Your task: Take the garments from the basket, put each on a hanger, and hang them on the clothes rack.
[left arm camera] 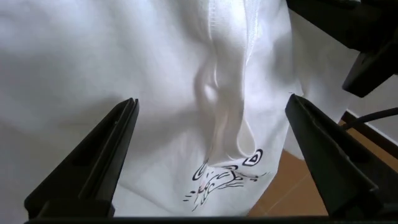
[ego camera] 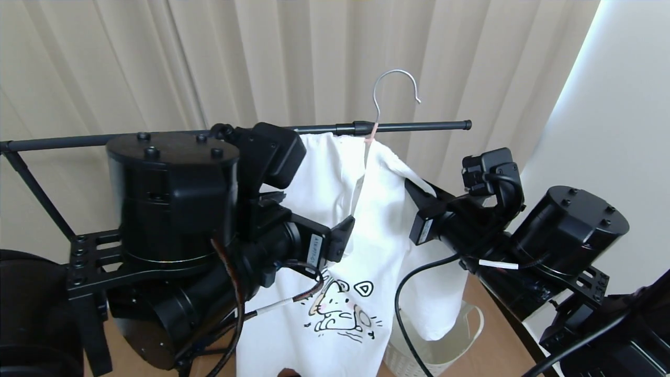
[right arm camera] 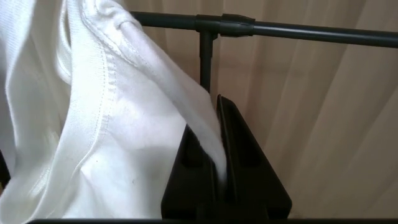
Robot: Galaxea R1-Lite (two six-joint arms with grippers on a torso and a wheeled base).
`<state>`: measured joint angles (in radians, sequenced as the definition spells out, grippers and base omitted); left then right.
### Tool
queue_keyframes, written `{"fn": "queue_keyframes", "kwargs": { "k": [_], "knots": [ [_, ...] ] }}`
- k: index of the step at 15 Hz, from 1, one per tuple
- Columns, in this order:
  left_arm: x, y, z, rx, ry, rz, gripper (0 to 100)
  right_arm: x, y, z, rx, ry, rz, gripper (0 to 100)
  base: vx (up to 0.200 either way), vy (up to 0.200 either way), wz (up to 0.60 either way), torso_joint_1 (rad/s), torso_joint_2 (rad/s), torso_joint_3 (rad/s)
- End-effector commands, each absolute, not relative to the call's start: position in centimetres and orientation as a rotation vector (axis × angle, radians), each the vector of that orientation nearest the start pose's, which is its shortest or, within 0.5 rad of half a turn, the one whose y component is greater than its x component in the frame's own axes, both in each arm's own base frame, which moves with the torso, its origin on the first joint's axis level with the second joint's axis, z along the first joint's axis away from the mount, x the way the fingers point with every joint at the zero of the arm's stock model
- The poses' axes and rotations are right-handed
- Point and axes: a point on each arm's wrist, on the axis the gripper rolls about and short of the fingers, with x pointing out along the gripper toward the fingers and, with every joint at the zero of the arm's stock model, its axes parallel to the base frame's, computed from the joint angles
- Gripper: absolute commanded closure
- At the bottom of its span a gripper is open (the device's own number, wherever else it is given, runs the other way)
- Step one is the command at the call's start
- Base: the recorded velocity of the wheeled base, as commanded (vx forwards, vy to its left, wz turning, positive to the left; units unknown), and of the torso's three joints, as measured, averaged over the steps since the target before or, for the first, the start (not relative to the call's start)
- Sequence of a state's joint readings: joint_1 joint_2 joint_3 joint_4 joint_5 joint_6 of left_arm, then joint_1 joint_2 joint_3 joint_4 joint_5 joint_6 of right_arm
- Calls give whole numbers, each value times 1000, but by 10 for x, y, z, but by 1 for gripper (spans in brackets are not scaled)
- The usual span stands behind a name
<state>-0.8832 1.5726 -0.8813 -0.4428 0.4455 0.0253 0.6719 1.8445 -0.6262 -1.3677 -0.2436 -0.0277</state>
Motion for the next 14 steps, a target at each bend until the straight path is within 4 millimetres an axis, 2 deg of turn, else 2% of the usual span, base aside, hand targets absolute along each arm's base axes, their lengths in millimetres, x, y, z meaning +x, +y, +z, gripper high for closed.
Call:
{"fn": "queue_keyframes", "kwargs": {
  "k": [1,4,6,8,11,14],
  "knots": [
    [180,-195,229,130,164,-418,0,251,180,166,31,-140,416,100,0,0,0,0,0,0],
    [164,-158,230,95,147,-383,0,258,162,164,7,-135,432,100,0,0,0,0,0,0],
    [166,-138,229,70,153,-400,0,261,156,162,-10,-130,444,100,0,0,0,0,0,0],
    [181,-113,227,53,166,-395,0,262,149,160,-18,-123,460,100,0,0,0,0,0,0],
    [200,-87,220,37,204,-403,0,265,139,164,-24,-138,468,100,0,0,0,0,0,0],
    [217,-71,208,38,254,-404,0,265,131,164,-29,-139,476,100,0,0,0,0,0,0]
  ]
}}
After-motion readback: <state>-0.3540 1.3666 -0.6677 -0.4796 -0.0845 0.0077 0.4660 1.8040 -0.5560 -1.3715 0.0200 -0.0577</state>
